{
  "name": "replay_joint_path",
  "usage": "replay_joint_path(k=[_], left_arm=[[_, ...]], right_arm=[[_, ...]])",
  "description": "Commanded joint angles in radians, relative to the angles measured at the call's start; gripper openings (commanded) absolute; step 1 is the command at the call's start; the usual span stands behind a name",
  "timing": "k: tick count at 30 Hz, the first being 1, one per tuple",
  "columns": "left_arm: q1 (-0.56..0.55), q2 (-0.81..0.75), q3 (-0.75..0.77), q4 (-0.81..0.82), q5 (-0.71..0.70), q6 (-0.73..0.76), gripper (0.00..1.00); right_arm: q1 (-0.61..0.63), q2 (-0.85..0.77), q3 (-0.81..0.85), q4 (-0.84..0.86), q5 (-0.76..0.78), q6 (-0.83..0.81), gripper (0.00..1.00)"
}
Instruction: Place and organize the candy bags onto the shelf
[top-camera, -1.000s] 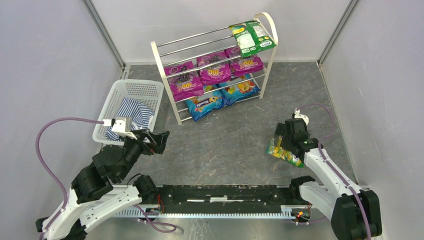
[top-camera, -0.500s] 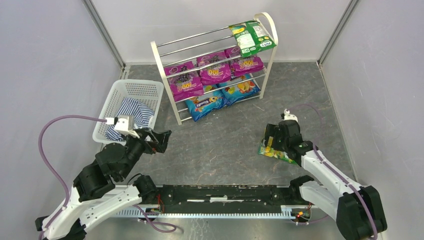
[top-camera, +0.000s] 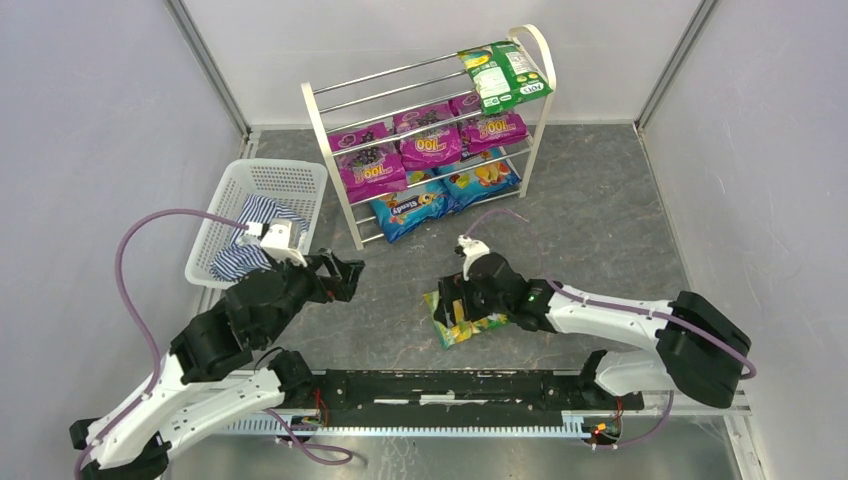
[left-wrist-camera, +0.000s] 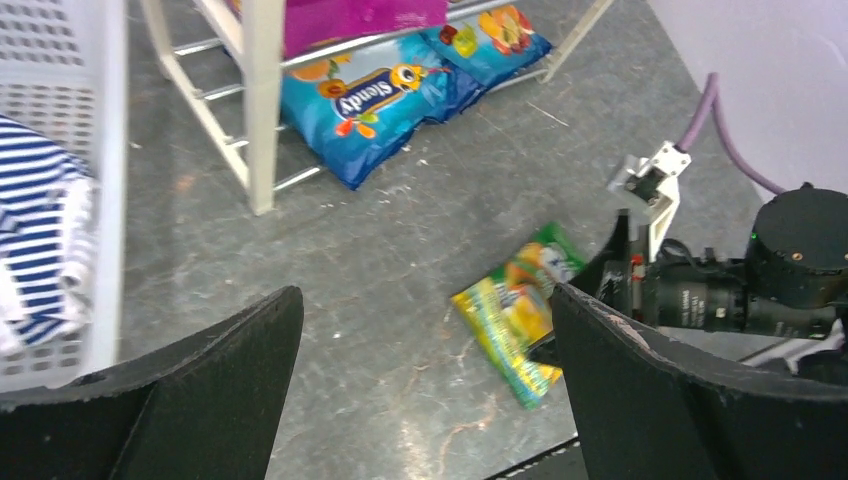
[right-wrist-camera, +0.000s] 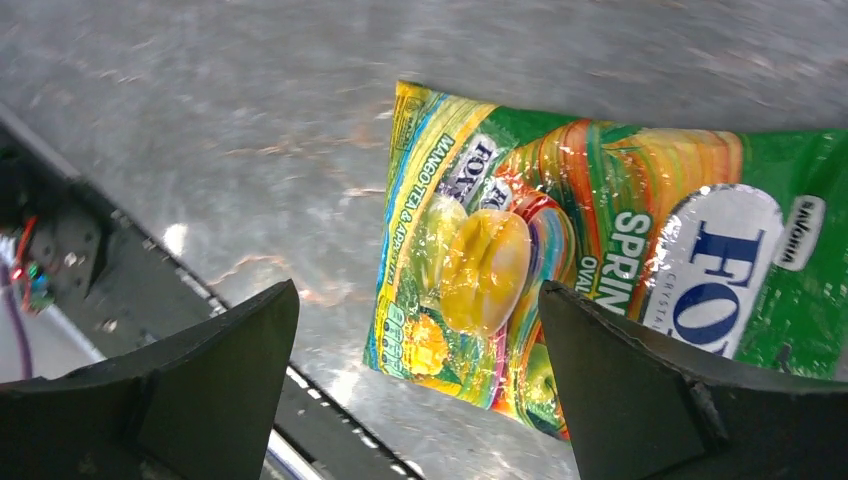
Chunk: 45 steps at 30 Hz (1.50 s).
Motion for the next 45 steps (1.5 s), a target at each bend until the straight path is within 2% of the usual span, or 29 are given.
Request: replay_joint_path(k=[1, 5, 8, 13, 15, 19, 24, 27, 30, 32, 37, 39, 42, 45], left_arm=[[0.001, 0.025, -0.065, 0.113, 0.129, -0.159, 1.0], [0.001, 0.049, -0.173, 0.217, 0.237, -0.291, 1.0], [0.001, 0.102, -0.256, 0.311, 0.323, -0.384, 1.0], [-0.01, 0.276, -0.4, 0.564, 0.489, -0.554, 0.92], [-0.054, 0.356, -0.463, 0.683, 0.492, -0.62, 0.89], [-0.184, 0.531, -0.457, 0.748, 0.35, -0.677, 0.89], [-0.212, 0.705, -0.425, 0.777, 0.292, -0.7, 0.85], [-0.21, 0.754, -0.427, 0.81, 0.246, -0.712, 0.79], [-0.189, 0.785, -0.42, 0.826, 0.224, -0.706, 0.78], [-0.159, 0.814, -0.409, 0.847, 0.243, -0.679, 0.78], [-0.079, 0.913, -0.335, 0.85, 0.275, -0.587, 0.76], [-0.049, 0.932, -0.311, 0.843, 0.285, -0.55, 0.75], [-0.021, 0.911, -0.263, 0.771, 0.256, -0.487, 0.76], [-0.019, 0.844, -0.235, 0.654, 0.212, -0.437, 0.85]], right_arm=[[0.037, 0.006, 0.064, 0.01, -0.024, -0.104, 0.97], [-0.023, -0.085, 0.009, -0.026, 0.003, -0.184, 0.98], [-0.126, -0.179, -0.066, -0.031, -0.014, -0.226, 0.98], [-0.329, -0.269, -0.207, 0.042, -0.195, -0.247, 0.98], [-0.376, -0.273, -0.242, 0.081, -0.243, -0.248, 0.98], [-0.409, -0.254, -0.312, 0.161, -0.302, -0.237, 0.97], [-0.41, -0.207, -0.41, 0.309, -0.417, -0.173, 0.7], [-0.404, -0.203, -0.46, 0.375, -0.461, -0.139, 0.59], [-0.378, -0.214, -0.487, 0.402, -0.479, -0.12, 0.49], [-0.32, -0.217, -0.506, 0.452, -0.489, -0.091, 0.44], [-0.124, -0.203, -0.517, 0.541, -0.457, -0.034, 0.42], [-0.092, -0.197, -0.533, 0.574, -0.47, -0.021, 0.44], [-0.09, -0.203, -0.523, 0.504, -0.47, -0.067, 0.5], [-0.102, -0.258, -0.503, 0.371, -0.38, -0.096, 0.63]])
